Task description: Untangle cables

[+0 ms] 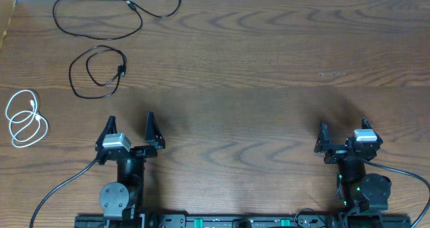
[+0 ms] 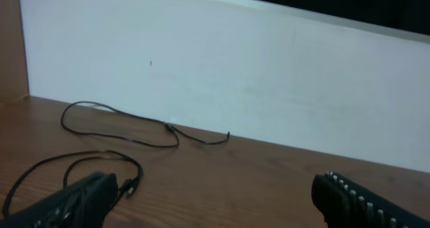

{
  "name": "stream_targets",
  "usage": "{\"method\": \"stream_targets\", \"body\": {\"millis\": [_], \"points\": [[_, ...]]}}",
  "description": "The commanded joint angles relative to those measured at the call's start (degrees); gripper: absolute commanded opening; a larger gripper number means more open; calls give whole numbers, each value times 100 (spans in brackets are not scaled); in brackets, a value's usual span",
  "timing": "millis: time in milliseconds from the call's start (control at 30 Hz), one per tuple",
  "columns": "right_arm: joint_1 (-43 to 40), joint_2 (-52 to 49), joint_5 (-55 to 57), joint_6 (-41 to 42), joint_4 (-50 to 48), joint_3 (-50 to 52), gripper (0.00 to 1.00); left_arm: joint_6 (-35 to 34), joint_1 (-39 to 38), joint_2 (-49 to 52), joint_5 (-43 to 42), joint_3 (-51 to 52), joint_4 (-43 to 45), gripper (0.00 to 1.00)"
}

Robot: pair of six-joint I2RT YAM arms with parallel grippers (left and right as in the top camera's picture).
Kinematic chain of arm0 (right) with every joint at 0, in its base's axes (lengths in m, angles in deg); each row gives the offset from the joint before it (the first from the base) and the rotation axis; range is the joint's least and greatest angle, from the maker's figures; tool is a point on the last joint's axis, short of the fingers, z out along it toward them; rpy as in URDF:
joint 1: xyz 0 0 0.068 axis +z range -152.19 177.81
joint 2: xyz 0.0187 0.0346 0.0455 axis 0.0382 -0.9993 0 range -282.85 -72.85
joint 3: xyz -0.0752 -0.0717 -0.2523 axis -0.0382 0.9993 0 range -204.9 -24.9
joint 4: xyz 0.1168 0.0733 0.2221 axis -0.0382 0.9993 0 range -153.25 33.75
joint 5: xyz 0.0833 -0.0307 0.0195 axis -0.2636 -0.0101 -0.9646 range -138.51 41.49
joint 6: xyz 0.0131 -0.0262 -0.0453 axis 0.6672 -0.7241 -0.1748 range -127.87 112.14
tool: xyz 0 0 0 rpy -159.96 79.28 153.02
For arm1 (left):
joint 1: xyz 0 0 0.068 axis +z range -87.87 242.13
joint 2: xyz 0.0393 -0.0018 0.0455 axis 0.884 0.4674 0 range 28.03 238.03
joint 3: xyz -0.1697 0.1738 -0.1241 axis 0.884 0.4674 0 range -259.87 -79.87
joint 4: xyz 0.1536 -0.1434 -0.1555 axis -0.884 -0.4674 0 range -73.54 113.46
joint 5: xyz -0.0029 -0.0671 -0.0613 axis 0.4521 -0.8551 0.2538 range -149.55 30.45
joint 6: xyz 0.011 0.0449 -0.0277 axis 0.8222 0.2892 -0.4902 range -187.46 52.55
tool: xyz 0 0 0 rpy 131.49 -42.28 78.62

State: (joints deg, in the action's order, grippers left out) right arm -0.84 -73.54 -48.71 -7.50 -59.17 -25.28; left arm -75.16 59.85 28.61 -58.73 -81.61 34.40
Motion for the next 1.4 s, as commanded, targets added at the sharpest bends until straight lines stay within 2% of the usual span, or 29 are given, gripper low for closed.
{"method": "stream_targets", "body": {"millis": [0,200,567,1000,1367], "points": [[4,37,48,-42,33,7,99,-116,24,-52,157,151,197,98],[4,37,48,-42,33,7,99,-42,24,-52,146,151,28,98],[4,37,48,-42,33,7,99,426,22,-52,-170,151,-1539,98],[4,37,48,-42,33,7,99,918,17,-52,-162,151,-1523,98],[4,37,48,-42,33,7,99,920,17,-52,-33,151,-1539,98]]}}
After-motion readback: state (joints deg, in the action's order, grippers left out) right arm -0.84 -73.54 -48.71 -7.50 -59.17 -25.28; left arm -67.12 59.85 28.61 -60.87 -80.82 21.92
